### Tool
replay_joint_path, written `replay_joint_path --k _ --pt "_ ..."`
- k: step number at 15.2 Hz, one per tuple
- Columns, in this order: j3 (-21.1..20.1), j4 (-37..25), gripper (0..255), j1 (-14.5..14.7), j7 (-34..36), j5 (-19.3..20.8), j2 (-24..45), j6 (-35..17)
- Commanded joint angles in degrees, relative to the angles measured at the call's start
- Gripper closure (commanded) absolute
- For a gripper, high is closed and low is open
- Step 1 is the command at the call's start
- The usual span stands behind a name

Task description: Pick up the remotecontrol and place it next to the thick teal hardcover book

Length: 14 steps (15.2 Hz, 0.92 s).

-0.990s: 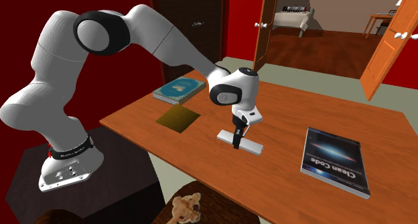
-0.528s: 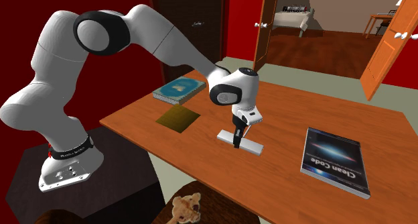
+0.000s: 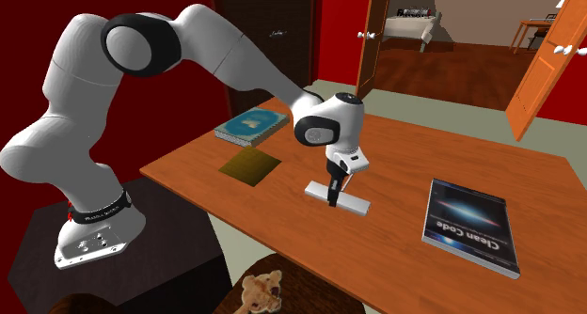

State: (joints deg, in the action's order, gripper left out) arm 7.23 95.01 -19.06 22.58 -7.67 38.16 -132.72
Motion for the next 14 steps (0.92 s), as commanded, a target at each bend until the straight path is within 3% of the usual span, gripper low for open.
replay_joint_path --k 1,14 --pt "0.11 0.01 255 0.13 0.16 0.16 -0.95 0.92" --pt "0.79 -1.36 255 0.54 0.89 1.17 -6.72 8.02"
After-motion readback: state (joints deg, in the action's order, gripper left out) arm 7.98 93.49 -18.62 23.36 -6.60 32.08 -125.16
